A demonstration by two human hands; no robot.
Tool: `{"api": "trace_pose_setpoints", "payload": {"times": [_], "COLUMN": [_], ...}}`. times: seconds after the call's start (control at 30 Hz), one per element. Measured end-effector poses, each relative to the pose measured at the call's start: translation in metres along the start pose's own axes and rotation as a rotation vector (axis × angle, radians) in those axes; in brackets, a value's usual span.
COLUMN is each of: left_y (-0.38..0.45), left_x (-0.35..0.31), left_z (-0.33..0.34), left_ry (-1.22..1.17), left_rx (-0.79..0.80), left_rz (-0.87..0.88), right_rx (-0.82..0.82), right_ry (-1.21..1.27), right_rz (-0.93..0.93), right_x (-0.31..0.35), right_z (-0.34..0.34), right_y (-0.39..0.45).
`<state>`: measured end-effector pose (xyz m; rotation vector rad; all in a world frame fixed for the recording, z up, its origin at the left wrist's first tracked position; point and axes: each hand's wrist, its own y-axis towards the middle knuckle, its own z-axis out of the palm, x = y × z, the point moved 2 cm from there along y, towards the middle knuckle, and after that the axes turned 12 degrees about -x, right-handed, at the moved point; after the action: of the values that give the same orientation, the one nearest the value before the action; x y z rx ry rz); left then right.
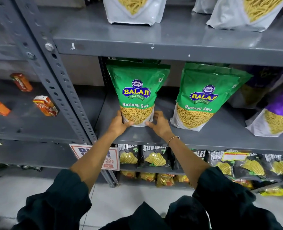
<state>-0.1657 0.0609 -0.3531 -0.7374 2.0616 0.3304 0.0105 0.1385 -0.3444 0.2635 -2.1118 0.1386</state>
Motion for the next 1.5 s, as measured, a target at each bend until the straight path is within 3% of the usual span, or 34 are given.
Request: {"api": "trace_pose_setpoints", "payload": {"times": [0.1,0.2,0.37,0.53,0.6,0.73,0.83,1.03,1.5], "left_y": [-0.016,-0.045,-0.072,-0.047,-0.032,-0.020,-0.017,-0.032,-0.057], "left_x": [0.009,-0.001,-0.061,-0.098,-0.106,-0.115,-0.112,-0.119,-0.139], "left_z": [0.007,0.025,0.081,0.127,0.137,0.150,0.156,0.171,0.196], "left_ry": [0.008,-0.068,-0.090,0.035,0.121,0.163,0.123,0.026,0.048], "left_rx": [-0.144,-0.326,0.050,0.138,0.158,0.226,0.160,0.039,0.021], "left_rz": [-0.040,0.069,0.241,0.256,0.215,0.178,0.177,0.157,0.146], "right_rx": [-0.074,-0.136,-0.278,-0.441,-0.414,-0.191,-0.090,-0.096,-0.067], "right_ry": [-0.081,-0.088,-0.131,-0.037,0.015,0.026,0.059,0.106,0.189], "right_rz": [-0.006,0.021,0.071,0.242,0.233,0.161,0.124,0.107,0.105], "right_x": [-0.016,-0.035,-0.070,-0.104,-0.109,-0.105,-0.105,-0.117,-0.130], "right_z": [-0.009,-0.031,-0.095,-0.159,-0.173,-0.185,-0.186,-0.198,-0.224], "right_y": [-0.009,-0.018,-0.028,-0.023,-0.012,0.011,0.023,0.034,0.033]}}
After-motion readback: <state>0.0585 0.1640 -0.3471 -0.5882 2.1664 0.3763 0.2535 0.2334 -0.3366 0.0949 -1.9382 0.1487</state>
